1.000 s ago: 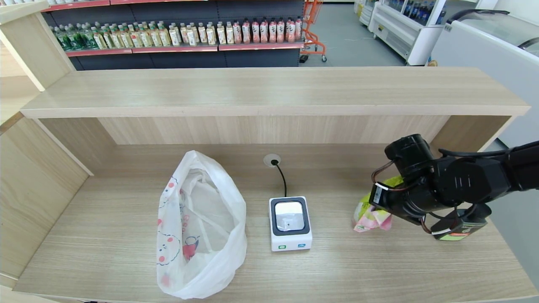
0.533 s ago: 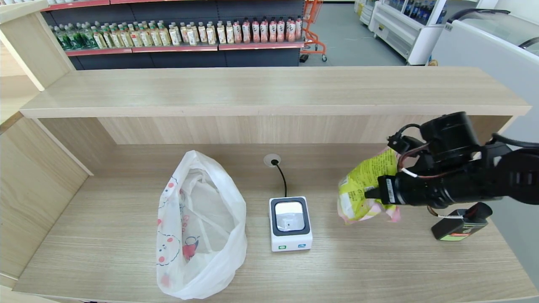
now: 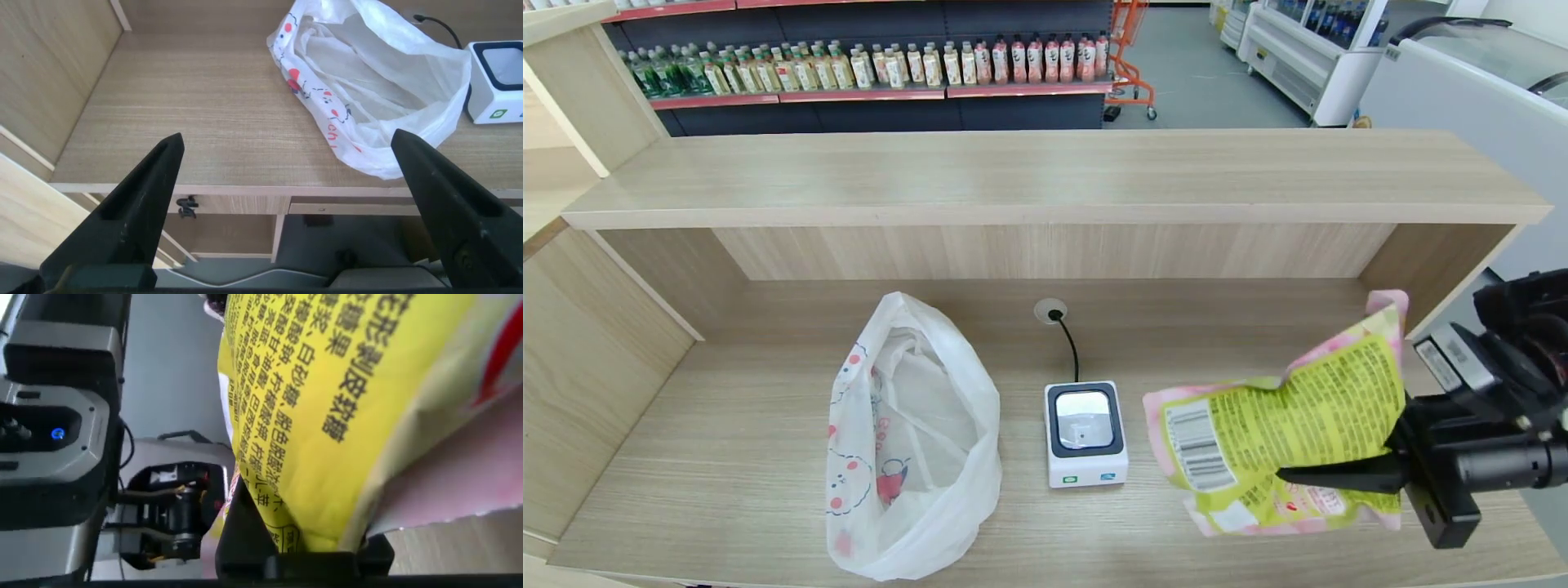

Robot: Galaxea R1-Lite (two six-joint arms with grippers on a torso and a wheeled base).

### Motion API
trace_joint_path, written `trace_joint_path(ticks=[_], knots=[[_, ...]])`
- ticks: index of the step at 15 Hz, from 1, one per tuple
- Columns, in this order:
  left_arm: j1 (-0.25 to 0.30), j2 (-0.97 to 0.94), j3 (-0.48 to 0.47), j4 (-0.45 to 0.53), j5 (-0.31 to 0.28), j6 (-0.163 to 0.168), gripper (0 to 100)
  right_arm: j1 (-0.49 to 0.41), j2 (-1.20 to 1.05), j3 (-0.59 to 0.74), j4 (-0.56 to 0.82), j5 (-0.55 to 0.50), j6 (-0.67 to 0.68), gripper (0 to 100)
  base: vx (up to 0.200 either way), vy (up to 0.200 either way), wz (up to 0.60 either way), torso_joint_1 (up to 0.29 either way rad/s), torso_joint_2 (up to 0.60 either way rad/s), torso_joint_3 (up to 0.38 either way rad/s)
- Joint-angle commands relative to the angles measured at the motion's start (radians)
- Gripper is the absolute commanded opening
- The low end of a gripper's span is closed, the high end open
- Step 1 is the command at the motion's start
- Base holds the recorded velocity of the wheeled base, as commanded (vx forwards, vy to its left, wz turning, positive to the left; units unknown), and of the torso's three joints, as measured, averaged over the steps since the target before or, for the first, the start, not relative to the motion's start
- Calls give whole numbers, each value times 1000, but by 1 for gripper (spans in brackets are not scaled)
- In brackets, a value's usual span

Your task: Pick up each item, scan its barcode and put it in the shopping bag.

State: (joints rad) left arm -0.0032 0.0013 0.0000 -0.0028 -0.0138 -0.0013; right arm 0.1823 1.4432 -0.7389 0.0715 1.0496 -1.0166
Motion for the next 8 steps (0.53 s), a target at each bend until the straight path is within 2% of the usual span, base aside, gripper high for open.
trace_joint_path(ticks=[1, 4, 8], knots=[[0, 0, 0, 0, 0, 0, 100, -4, -9, 67, 33, 52, -154, 0, 0, 0, 0, 0, 0, 0], [0, 0, 0, 0, 0, 0, 100, -3, 2, 58, 42, 95, -346, 0, 0, 0, 0, 0, 0, 0], [0, 0, 0, 0, 0, 0, 100, 45, 8, 46, 37, 96, -453, 0, 0, 0, 0, 0, 0, 0]])
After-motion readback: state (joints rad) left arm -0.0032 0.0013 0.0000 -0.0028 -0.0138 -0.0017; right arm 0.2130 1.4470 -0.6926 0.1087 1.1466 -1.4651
